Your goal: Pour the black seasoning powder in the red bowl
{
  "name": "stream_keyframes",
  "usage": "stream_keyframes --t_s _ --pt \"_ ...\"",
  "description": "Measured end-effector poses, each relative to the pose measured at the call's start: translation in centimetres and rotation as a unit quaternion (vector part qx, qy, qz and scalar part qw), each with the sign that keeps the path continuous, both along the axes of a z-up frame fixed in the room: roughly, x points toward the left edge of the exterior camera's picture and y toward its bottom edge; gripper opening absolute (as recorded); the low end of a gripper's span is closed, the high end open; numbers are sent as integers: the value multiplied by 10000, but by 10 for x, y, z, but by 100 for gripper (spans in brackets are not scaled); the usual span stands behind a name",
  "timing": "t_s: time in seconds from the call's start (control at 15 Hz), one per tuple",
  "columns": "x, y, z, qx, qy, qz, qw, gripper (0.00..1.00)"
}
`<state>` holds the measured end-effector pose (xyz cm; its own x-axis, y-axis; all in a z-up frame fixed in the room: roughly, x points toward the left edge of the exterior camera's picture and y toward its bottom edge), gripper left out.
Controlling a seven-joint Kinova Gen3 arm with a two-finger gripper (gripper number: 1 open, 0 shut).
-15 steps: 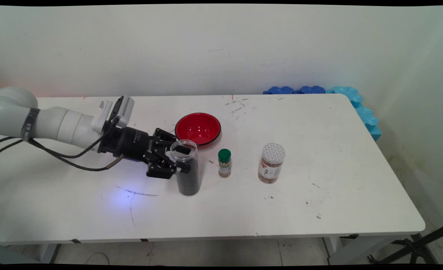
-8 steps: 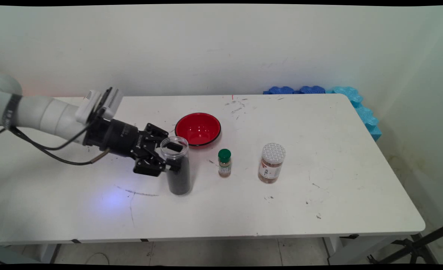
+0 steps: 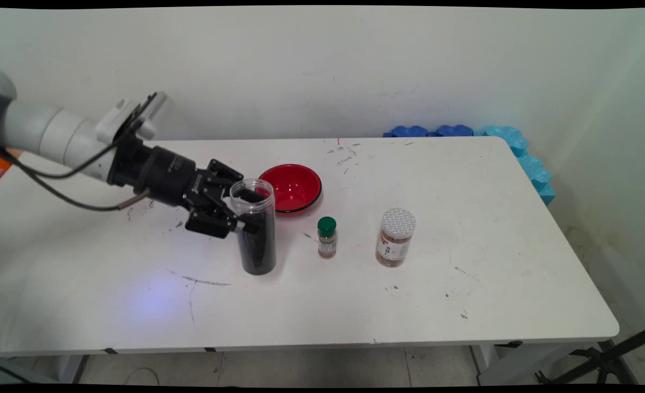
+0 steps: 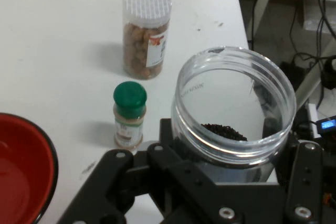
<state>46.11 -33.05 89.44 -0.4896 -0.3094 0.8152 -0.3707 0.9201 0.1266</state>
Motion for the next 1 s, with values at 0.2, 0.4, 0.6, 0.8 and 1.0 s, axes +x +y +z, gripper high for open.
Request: stream_keyframes --t_s 0.2,0.4,0.6,0.8,1.0 --pt "-4 -11 17 190 -45 -29 9998 0" --pt "-6 -24 30 405 -65 45 9991 0" --pt "-6 -39 39 628 -55 275 9976 0" --pt "-4 -55 43 925 -69 600 9939 0" --pt "-1 -67 43 1291 -31 943 9871 0"
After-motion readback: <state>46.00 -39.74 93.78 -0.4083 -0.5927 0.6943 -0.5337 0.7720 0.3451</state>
